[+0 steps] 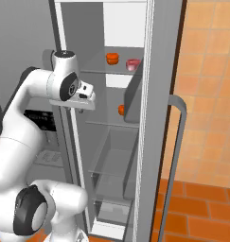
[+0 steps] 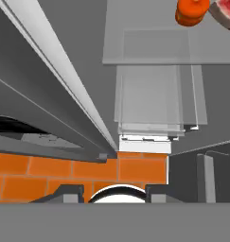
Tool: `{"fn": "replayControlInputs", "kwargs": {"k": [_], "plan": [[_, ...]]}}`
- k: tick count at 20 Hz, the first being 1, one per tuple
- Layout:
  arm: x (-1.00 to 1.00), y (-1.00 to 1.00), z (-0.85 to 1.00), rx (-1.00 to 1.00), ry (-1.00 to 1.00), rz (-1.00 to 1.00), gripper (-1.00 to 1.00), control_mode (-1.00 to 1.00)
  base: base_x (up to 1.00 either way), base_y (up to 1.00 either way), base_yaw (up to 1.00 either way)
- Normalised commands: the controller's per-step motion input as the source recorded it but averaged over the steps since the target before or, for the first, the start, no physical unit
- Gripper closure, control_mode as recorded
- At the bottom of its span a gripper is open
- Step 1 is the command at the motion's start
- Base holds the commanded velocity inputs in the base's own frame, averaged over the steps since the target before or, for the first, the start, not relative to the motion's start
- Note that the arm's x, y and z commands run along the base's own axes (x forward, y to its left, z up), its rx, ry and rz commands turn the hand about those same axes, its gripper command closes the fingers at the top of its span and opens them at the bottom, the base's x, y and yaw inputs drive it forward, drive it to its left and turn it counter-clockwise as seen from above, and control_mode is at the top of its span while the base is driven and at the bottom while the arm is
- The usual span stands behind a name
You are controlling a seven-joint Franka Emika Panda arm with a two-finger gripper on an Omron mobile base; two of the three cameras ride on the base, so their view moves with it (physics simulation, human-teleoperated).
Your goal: Place one squash and one steak in each tupperware on the nearby counter, to pack two identical lunches.
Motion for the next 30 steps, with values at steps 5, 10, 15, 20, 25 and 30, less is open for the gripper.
{"fn": "replayControlInputs", "kwargs": {"k": [5,10,15,20,25,30], "plan": [[-0.23,-0.41,-0.26,0.0,-0.2,-0.1,-1.0,-1.0,0.0,0.0,0.0],[-0.23,-0.71,-0.66,0.0,-0.39,-0.17,-1.0,-1.0,0.0,0.0,0.0],[0.31,-0.46,-0.24,-0.03,0.0,-0.17,-1.0,-1.0,0.0,0.0,0.0],[0.79,-0.38,0.0,0.04,0.0,-0.02,-1.0,-1.0,0.0,0.0,0.0],[0.95,-0.05,0.0,0.12,0.03,0.01,-1.0,-1.0,0.0,0.0,0.0],[0.73,-0.05,-0.01,0.03,0.08,0.01,-1.0,-1.0,0.0,0.0,0.0]]}}
